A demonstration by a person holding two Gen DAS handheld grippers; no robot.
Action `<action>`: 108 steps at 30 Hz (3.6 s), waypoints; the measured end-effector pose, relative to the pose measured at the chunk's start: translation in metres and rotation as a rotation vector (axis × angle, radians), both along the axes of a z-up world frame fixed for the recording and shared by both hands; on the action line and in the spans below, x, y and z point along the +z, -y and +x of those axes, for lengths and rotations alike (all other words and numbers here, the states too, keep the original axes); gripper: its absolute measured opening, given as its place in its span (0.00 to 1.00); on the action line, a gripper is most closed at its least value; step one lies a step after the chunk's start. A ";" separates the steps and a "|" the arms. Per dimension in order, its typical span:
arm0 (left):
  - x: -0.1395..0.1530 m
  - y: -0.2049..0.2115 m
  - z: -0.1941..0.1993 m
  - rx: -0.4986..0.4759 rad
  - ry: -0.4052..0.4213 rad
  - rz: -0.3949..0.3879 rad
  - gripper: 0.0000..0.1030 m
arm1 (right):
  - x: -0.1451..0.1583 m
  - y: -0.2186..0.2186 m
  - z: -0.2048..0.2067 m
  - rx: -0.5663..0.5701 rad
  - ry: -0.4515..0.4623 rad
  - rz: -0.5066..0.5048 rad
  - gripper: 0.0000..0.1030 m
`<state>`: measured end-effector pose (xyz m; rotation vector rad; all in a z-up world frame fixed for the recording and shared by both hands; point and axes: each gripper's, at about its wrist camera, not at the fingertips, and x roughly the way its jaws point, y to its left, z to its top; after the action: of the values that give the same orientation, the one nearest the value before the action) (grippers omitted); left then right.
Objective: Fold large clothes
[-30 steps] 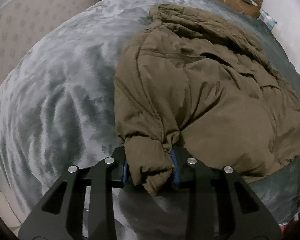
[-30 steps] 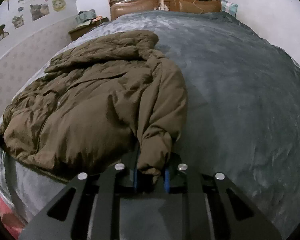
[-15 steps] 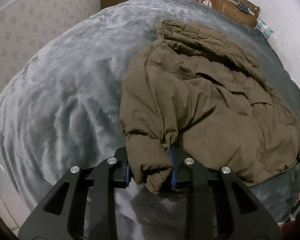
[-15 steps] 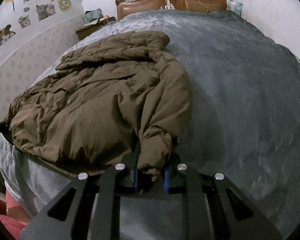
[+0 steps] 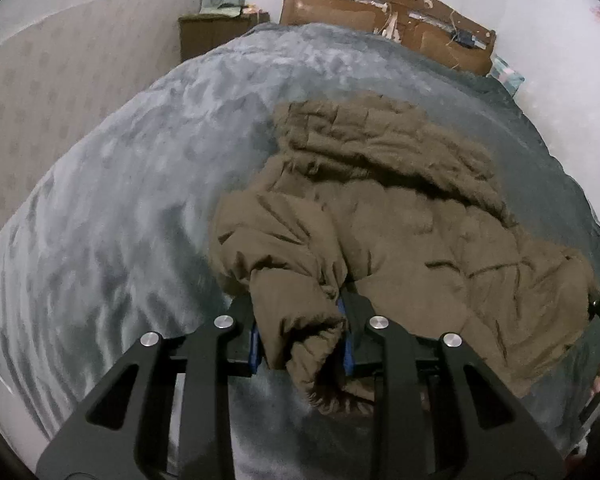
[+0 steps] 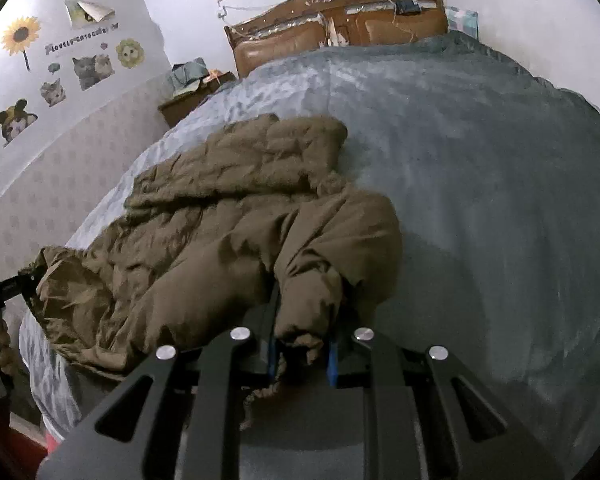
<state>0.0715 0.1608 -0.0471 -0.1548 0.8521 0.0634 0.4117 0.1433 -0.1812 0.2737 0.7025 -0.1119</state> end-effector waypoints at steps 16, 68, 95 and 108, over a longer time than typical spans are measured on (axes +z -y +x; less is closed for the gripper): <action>0.038 -0.007 0.125 -0.012 0.039 -0.061 0.30 | 0.039 0.036 0.133 -0.040 0.057 0.092 0.17; 0.040 -0.039 0.255 -0.015 -0.039 0.111 0.97 | 0.057 0.092 0.265 -0.046 -0.036 -0.116 0.90; -0.038 -0.027 0.267 -0.085 -0.123 0.158 0.51 | -0.034 0.090 0.292 0.078 -0.120 -0.090 0.59; 0.026 -0.013 0.293 -0.054 -0.029 0.199 0.07 | 0.044 0.074 0.309 0.027 0.000 -0.213 0.17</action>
<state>0.3648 0.1733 -0.0215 0.0559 0.8737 0.0994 0.7208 0.0693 -0.1372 0.0608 0.6881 -0.1601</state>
